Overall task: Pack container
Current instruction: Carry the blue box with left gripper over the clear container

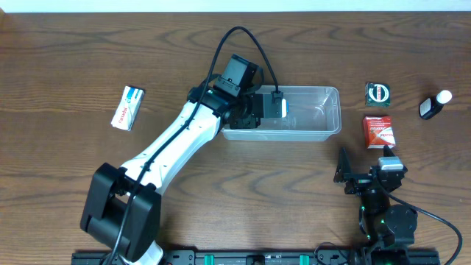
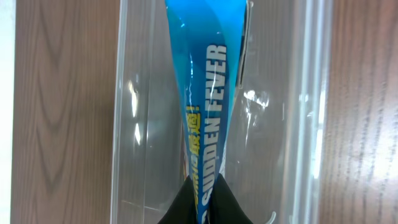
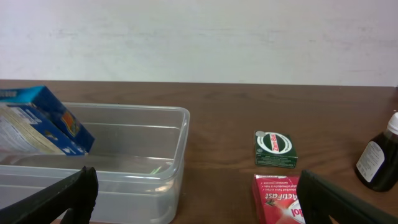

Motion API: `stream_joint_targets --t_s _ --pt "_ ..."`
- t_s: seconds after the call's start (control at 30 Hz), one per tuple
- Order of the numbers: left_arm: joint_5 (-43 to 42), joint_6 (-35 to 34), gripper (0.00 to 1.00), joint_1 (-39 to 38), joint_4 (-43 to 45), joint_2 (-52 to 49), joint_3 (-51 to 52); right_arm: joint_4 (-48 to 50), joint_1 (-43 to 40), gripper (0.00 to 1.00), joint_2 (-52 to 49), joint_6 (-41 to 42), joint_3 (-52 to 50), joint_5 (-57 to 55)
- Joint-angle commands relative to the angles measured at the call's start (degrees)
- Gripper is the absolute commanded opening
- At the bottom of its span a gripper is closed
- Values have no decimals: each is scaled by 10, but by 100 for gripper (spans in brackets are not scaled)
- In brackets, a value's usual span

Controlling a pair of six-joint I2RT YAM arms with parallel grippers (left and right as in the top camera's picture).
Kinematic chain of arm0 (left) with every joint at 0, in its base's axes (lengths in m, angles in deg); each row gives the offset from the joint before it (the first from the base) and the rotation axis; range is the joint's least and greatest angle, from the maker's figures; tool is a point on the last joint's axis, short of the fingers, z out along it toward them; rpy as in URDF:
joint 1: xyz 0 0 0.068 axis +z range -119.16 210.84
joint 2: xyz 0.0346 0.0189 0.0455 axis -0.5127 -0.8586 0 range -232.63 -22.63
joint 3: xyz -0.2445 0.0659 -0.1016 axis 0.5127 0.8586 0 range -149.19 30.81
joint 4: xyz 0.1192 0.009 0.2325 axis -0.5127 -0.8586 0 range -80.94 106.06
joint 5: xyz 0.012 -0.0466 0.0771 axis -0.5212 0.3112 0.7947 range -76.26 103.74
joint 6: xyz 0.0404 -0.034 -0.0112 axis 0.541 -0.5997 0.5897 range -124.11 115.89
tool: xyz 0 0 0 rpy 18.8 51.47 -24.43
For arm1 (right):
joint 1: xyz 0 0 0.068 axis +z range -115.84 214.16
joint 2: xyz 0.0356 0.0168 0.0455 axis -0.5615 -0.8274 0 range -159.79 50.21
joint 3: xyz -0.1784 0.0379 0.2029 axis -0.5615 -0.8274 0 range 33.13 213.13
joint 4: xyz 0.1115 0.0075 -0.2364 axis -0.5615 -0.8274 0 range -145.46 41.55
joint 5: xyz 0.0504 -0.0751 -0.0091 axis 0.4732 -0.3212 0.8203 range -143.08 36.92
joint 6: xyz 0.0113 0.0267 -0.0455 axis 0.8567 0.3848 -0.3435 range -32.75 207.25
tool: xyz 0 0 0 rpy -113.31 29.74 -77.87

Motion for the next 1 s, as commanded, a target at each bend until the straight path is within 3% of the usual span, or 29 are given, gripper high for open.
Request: stream_joint_targets --t_s 0.0,0.97 --pt "17 -1 6 1 8 -9 -12 -2 -4 99 2 -6 -1 4" --pt "26 -1 7 5 57 -62 -12 -2 -4 99 2 -6 -1 4"
